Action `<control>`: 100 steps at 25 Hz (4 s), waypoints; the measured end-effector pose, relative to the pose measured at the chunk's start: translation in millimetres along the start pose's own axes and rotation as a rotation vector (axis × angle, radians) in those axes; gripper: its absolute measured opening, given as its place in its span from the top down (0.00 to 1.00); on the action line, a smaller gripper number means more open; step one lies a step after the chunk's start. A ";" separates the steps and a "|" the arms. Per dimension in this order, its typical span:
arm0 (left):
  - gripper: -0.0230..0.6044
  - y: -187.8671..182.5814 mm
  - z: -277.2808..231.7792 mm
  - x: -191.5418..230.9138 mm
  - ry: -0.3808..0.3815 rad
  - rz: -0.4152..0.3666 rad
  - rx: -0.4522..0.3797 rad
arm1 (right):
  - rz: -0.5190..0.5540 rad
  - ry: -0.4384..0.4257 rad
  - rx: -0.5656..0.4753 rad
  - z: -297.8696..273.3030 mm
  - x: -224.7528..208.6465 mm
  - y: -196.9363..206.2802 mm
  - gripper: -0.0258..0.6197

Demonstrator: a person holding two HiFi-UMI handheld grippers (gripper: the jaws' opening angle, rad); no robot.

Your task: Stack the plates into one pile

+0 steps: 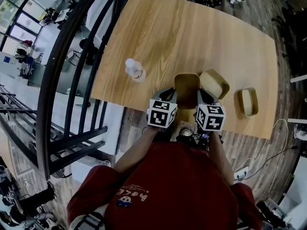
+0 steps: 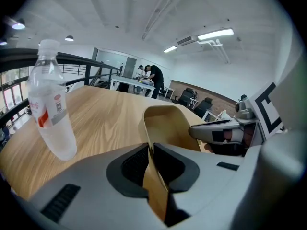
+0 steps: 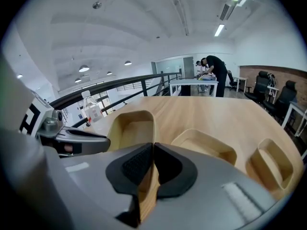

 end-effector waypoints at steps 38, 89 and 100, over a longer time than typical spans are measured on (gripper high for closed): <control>0.88 -8.3 -73.1 -162.6 -0.008 0.257 -0.003 | 0.407 -0.077 0.105 19.6 -152.6 -51.9 0.91; 0.89 20.2 -101.4 -152.1 -0.107 0.688 0.083 | 0.605 -0.269 0.411 -47.5 -149.7 -20.7 0.91; 0.89 29.0 -106.5 -146.7 -0.127 0.729 0.107 | 0.608 -0.299 0.446 -56.7 -149.5 -14.5 0.91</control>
Point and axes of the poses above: the fingertips, and each gripper's own axes: z backward along the fingers, x to its left, y out of its underside, the point moved 5 cm from there along z, backward along the fingers, and after that the axes turned 5 degrees about z, right-handed, at the moved point
